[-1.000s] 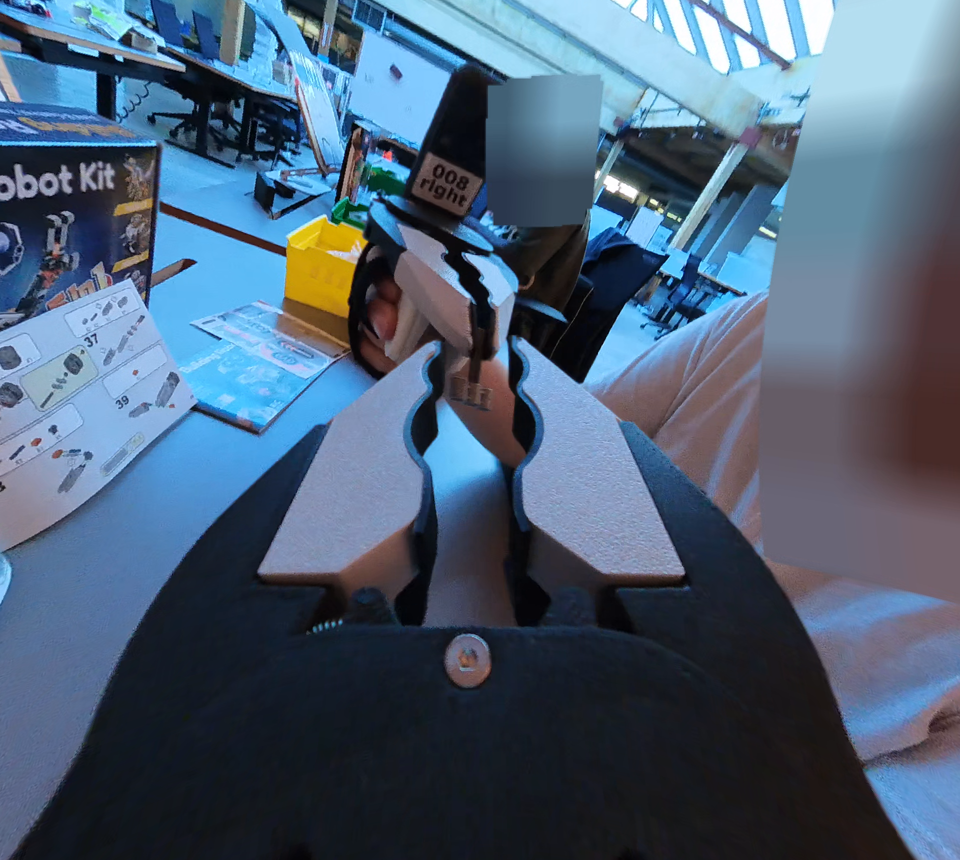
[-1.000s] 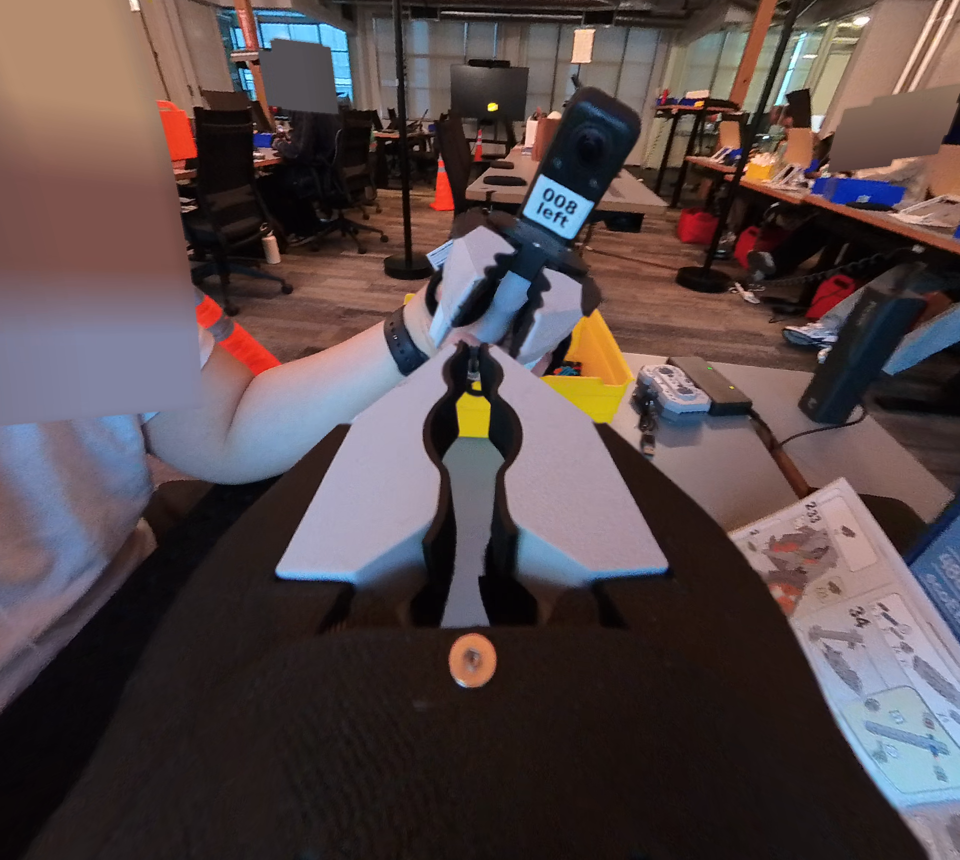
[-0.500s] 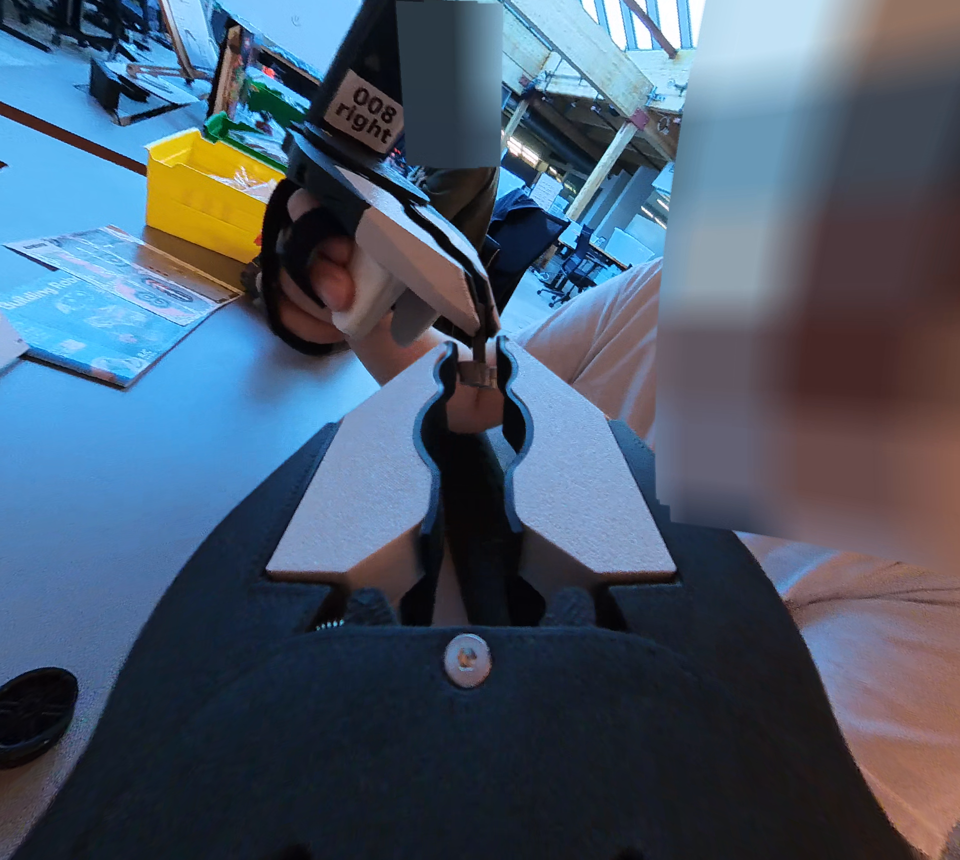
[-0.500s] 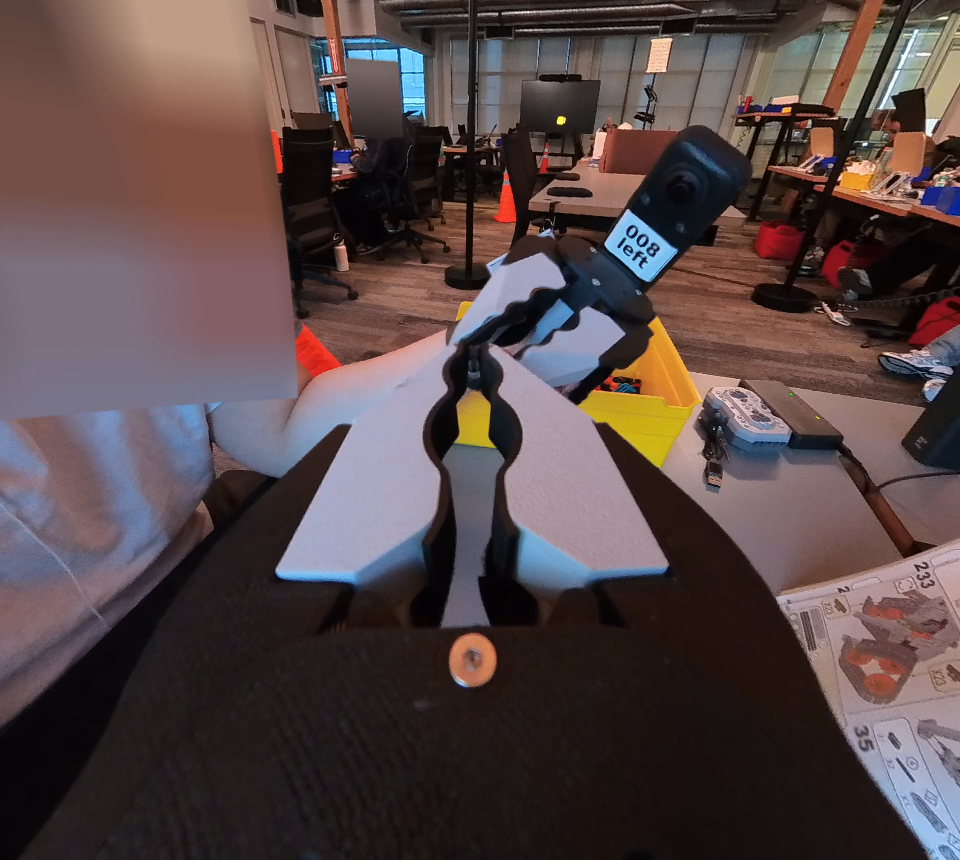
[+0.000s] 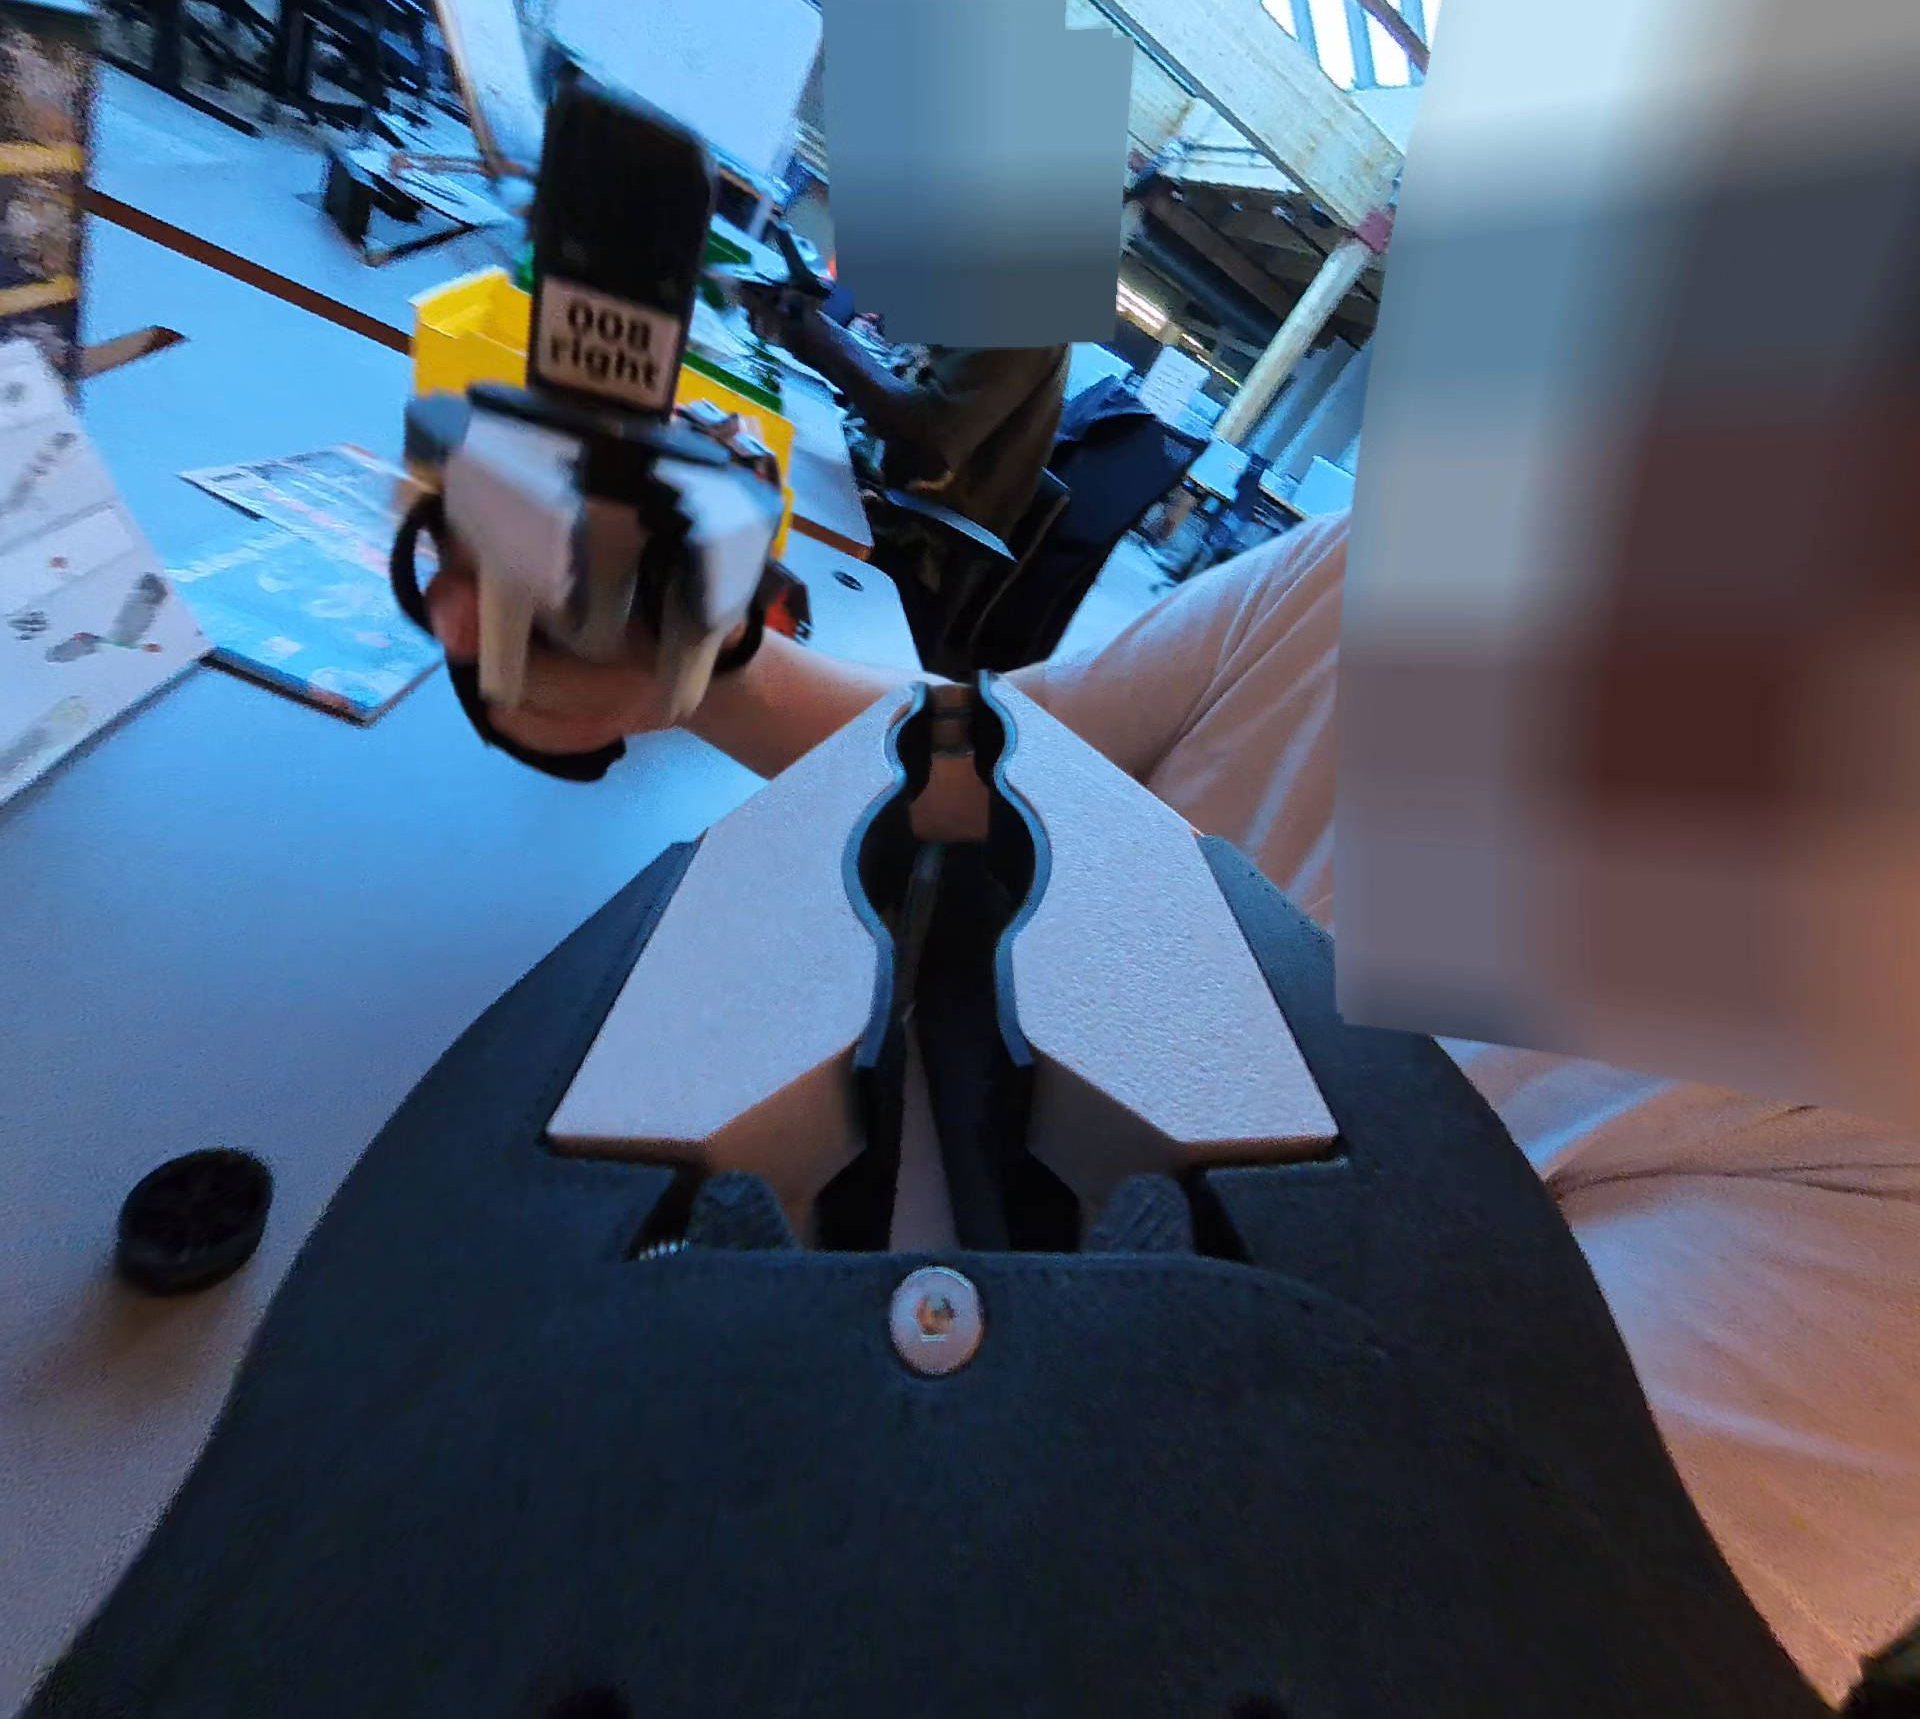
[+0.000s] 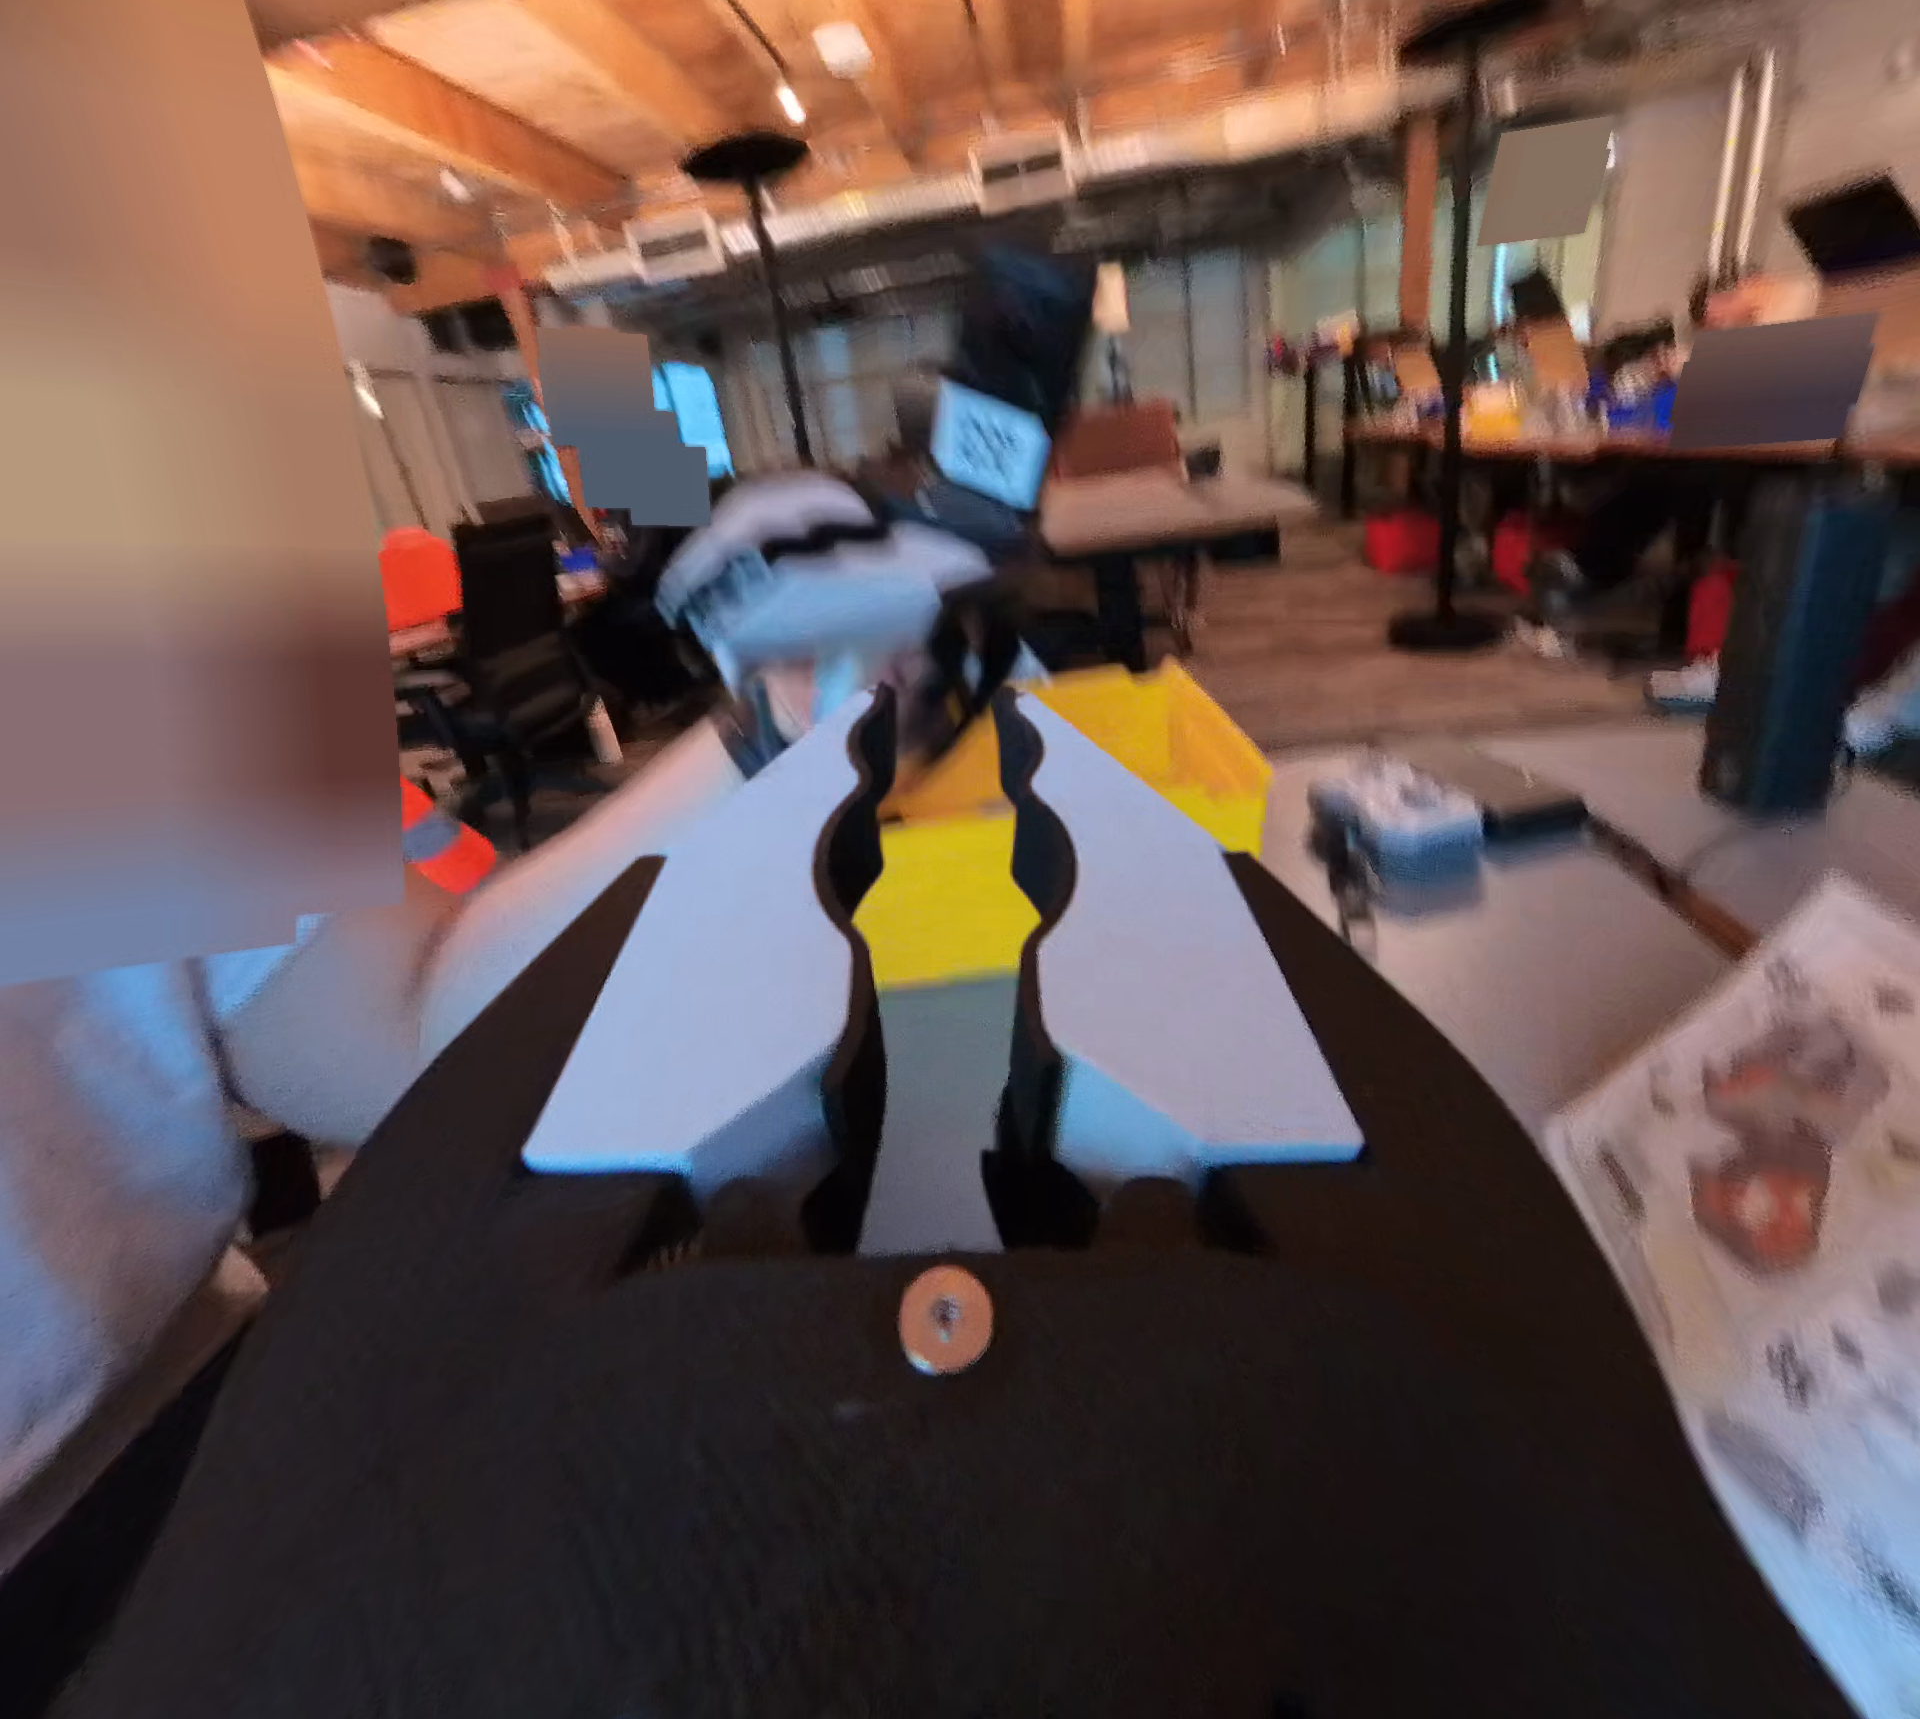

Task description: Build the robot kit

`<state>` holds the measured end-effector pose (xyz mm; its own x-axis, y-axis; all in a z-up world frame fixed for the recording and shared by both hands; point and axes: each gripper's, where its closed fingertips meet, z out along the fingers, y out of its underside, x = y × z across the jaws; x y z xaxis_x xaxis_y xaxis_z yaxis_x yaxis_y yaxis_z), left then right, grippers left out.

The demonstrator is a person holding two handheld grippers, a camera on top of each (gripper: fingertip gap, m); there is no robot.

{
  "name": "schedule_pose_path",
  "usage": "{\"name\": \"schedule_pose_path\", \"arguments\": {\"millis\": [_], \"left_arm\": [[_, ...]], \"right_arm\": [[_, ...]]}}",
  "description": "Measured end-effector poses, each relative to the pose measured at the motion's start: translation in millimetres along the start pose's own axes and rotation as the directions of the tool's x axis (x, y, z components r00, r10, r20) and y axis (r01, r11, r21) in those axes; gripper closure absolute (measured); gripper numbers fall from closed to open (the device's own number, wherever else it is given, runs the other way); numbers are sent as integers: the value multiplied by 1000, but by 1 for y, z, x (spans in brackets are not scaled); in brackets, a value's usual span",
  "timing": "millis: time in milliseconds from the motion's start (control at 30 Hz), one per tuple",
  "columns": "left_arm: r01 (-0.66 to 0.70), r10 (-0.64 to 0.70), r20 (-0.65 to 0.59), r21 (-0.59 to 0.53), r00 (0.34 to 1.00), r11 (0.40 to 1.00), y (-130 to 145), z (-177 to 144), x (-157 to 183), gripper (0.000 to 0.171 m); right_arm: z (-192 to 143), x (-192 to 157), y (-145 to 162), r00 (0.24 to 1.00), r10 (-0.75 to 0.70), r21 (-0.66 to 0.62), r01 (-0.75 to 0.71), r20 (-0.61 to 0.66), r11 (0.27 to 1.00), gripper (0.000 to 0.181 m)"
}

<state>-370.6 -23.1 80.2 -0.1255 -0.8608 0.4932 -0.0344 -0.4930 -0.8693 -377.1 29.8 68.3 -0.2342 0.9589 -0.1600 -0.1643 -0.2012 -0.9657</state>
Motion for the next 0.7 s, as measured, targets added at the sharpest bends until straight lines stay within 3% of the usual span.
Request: {"name": "schedule_pose_path", "arguments": {"millis": [67,167,267,433,600,700], "left_arm": [[-9,7,70,24,998,1000,-2,-13,3,167],[14,-23,173,58,985,998,-4,-32,3,167],[24,-36,230,55,973,998,-2,-39,2,167],[18,-38,280,73,959,997,-5,-46,4,167],[-7,-29,336,105,941,994,-10,-56,11,167],[-21,-18,341,110,940,994,-12,-57,14,167]], "right_arm": [[15,13,55,998,43,-216,-52,-46,975,167],[34,14,152,995,22,-593,-75,-96,802,165],[45,6,200,996,-3,-702,-64,-94,710,169],[43,3,219,997,-17,-750,-50,-81,659,169],[48,0,220,998,-28,-741,-23,-56,672,167],[67,-22,225,1000,-27,-725,26,10,688,160]]}}
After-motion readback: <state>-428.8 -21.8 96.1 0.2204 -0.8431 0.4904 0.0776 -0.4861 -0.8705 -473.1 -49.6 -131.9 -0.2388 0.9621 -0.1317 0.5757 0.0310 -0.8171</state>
